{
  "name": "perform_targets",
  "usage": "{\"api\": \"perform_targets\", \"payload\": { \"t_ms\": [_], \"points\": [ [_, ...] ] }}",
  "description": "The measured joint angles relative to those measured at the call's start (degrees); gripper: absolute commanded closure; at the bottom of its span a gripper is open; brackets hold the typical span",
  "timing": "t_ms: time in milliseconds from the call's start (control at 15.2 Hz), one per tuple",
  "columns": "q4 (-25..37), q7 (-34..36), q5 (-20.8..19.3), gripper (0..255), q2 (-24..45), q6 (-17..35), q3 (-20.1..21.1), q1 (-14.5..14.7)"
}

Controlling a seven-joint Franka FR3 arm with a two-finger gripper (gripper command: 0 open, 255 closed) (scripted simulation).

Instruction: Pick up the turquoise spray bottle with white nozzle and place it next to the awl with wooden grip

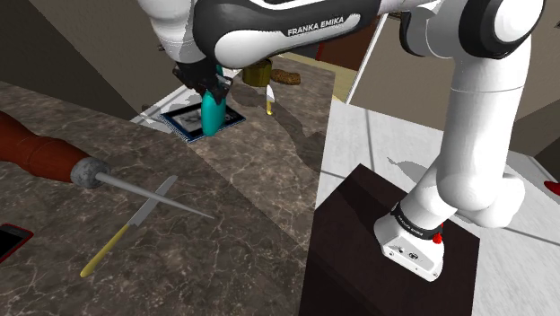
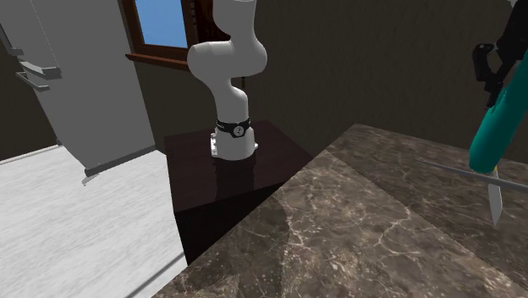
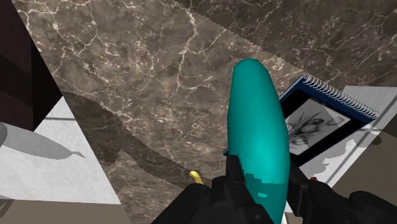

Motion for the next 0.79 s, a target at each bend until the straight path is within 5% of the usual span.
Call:
{"api": "perform_targets", "payload": {
  "t_ms": [792],
  "points": [
    [-5.5,4.4,-2.1,255,2.5,5.9,-1.0,-0.3]
  ]
}}
